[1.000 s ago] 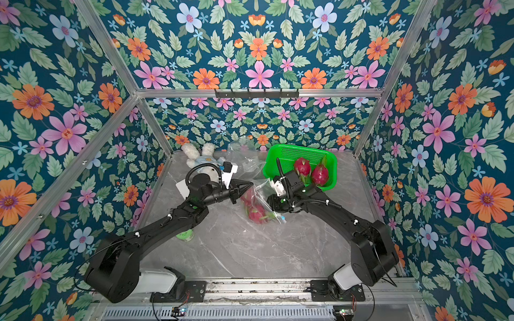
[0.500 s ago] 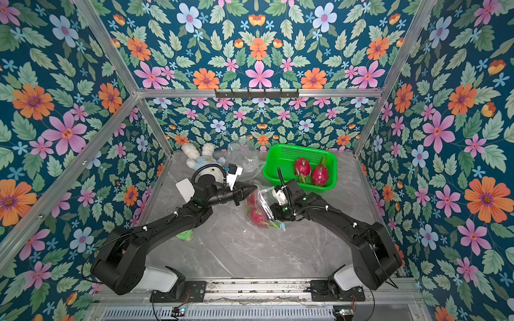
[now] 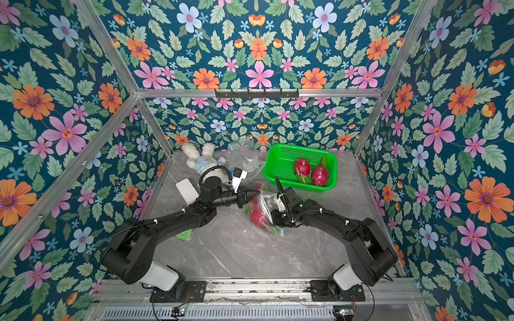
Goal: Open the zip-top bag and take out the dragon fruit
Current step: Pick up the dragon fruit from the zipper food storage bag.
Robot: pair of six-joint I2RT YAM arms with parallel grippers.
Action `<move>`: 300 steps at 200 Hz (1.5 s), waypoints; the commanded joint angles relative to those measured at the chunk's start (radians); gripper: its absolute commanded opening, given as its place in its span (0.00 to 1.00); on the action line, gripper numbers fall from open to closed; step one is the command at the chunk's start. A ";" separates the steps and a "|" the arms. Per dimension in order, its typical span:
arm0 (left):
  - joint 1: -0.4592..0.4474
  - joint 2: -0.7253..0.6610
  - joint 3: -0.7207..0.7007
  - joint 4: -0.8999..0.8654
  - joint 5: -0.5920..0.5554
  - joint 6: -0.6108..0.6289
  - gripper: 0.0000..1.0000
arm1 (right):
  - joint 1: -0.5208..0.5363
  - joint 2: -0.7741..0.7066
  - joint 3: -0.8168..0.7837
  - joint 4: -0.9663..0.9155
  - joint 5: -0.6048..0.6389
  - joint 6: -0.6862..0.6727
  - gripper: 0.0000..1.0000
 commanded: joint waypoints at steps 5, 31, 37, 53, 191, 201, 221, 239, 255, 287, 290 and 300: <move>-0.006 0.008 -0.003 0.072 -0.003 -0.012 0.00 | 0.002 -0.067 0.003 -0.091 0.043 -0.043 0.48; -0.019 0.020 -0.004 0.068 -0.002 -0.017 0.00 | 0.002 -0.126 -0.015 -0.001 -0.094 -0.056 0.40; -0.021 0.021 -0.002 0.068 -0.001 -0.018 0.00 | 0.002 -0.128 -0.024 0.026 -0.124 -0.052 0.39; -0.027 0.028 0.000 0.069 0.000 -0.022 0.00 | 0.002 -0.116 -0.037 0.059 -0.148 -0.054 0.36; -0.043 -0.049 0.016 -0.048 -0.082 0.030 0.07 | 0.002 0.047 -0.103 0.163 -0.124 -0.095 0.46; -0.043 -0.070 0.014 -0.102 -0.124 0.058 0.14 | 0.002 0.035 -0.118 0.174 -0.144 -0.087 0.48; -0.039 -0.115 -0.004 -0.205 -0.195 0.097 0.22 | 0.002 -0.006 -0.141 0.192 -0.156 -0.079 0.49; -0.036 -0.156 -0.059 -0.236 -0.243 0.092 0.29 | 0.002 -0.045 -0.157 0.216 -0.173 -0.070 0.49; -0.034 -0.179 -0.109 -0.253 -0.267 0.085 0.31 | 0.001 -0.060 -0.175 0.255 -0.187 -0.053 0.48; -0.034 -0.138 -0.185 -0.201 -0.248 0.016 0.31 | 0.003 -0.034 -0.190 0.303 -0.202 -0.033 0.47; -0.034 -0.133 -0.190 -0.190 -0.246 0.008 0.31 | 0.003 -0.031 -0.190 0.305 -0.203 -0.031 0.47; -0.034 -0.118 -0.202 -0.158 -0.241 -0.011 0.31 | 0.007 -0.019 -0.191 0.314 -0.206 -0.028 0.46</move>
